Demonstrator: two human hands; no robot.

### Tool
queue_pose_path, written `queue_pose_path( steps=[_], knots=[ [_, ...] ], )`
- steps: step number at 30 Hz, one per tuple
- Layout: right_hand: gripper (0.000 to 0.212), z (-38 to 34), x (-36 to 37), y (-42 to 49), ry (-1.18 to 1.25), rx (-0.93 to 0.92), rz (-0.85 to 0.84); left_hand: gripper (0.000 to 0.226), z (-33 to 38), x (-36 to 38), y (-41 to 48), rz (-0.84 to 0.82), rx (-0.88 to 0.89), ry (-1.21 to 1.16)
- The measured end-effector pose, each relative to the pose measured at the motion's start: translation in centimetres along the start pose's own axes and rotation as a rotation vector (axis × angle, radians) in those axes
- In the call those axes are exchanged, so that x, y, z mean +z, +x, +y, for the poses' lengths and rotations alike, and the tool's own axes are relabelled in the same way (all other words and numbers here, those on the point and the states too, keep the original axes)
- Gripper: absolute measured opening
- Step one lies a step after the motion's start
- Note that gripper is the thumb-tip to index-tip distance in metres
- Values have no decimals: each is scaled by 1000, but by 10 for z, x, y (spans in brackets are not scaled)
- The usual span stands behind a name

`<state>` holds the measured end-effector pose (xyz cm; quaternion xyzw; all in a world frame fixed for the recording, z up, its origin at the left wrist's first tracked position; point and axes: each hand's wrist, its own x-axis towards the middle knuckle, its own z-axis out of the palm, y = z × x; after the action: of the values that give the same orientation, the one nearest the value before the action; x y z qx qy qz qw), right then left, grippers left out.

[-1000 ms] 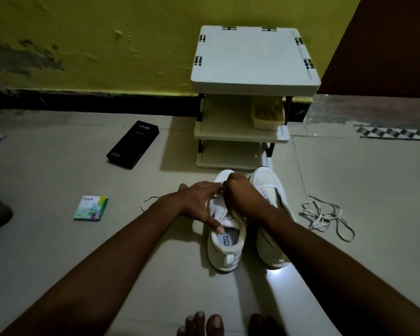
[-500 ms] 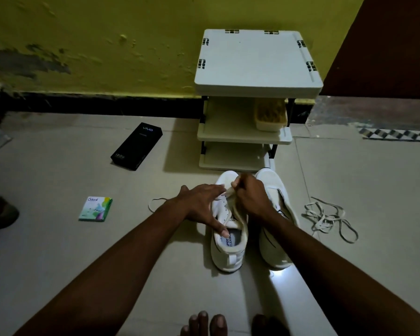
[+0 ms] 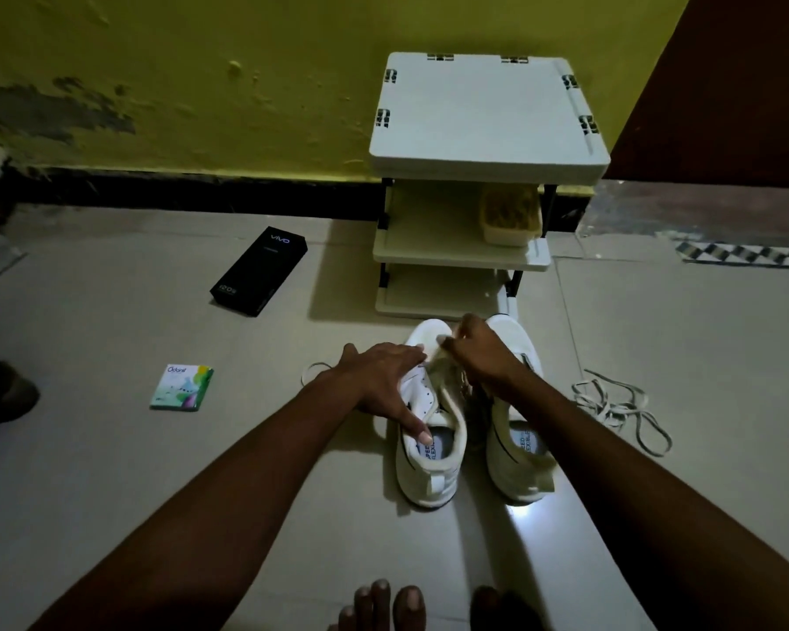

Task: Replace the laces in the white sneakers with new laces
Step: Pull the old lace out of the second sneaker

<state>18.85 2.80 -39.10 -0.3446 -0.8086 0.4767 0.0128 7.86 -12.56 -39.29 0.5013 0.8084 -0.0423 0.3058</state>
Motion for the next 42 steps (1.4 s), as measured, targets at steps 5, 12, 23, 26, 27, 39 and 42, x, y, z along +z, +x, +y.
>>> queue_pose_path(
  steps=[5, 12, 23, 26, 27, 39, 42],
  knots=[
    [13, 4, -6, 7, -725, -280, -123, 141, -1, 1, 2, 13, -4, 31],
    [16, -13, -3, -10, 654, 94, 332, 141, 1, -2, -2, 16, -1, 32],
    [23, -11, -7, -7, -982, -355, -187, 137, 5, -3, -2, 22, 15, 48],
    [26, -13, -6, -4, -1142, -407, -166, 137, 5, -2, -2, 18, 9, 32],
    [27, -13, -6, -5, -1142, -424, -156, 136, 5, -2, -3, 19, 11, 35],
    [3, -28, -39, -6, 197, -278, 167, 138, 6, -5, -6, 29, 15, 54],
    [20, -15, -34, -3, -827, -496, -155, 139, 6, -5, -6, 22, 10, 59]
  ],
)
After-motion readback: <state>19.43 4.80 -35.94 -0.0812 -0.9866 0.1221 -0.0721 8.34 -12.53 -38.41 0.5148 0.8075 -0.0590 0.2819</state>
